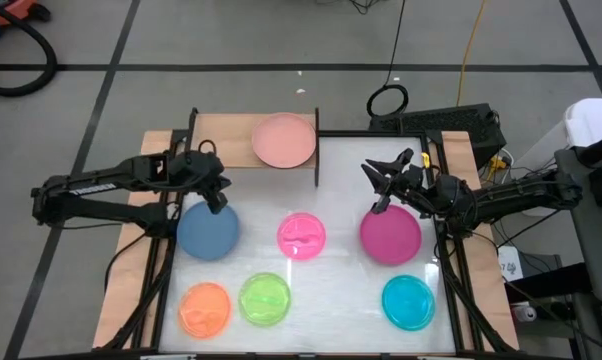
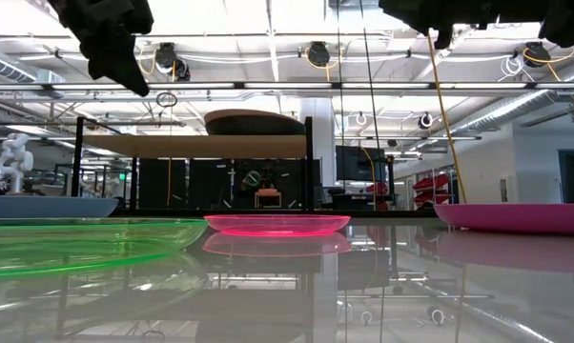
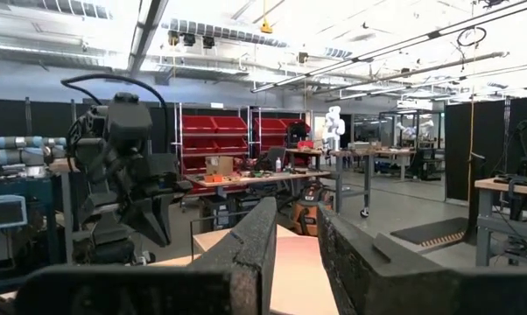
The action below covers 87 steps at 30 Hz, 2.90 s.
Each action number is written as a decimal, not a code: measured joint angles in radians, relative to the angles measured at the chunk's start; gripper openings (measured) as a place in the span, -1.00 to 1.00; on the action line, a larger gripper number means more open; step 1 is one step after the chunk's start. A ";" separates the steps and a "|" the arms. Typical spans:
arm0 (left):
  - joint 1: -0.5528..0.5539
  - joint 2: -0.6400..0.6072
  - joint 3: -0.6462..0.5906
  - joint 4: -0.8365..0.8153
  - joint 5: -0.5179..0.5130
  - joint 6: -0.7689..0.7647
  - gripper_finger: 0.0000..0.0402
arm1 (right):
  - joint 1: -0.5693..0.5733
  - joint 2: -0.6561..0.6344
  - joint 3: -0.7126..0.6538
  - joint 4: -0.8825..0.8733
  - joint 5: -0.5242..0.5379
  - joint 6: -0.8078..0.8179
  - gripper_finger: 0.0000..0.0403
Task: Place and stack plates onto a shelf
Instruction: Stack the light blue plate on top of the peach plate on the shelf
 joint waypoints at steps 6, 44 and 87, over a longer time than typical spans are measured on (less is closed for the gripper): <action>0.000 0.000 0.000 0.111 0.000 -0.033 -0.81 | 0.000 0.000 0.000 0.000 0.000 -0.016 -0.65; -0.066 -0.076 0.386 -0.234 0.061 -0.161 -0.81 | 0.000 0.000 0.000 -0.002 0.002 -0.035 -0.65; -0.753 0.583 0.038 -0.162 -0.102 -0.790 -0.32 | 0.000 0.000 0.000 -0.022 0.003 -0.026 -0.65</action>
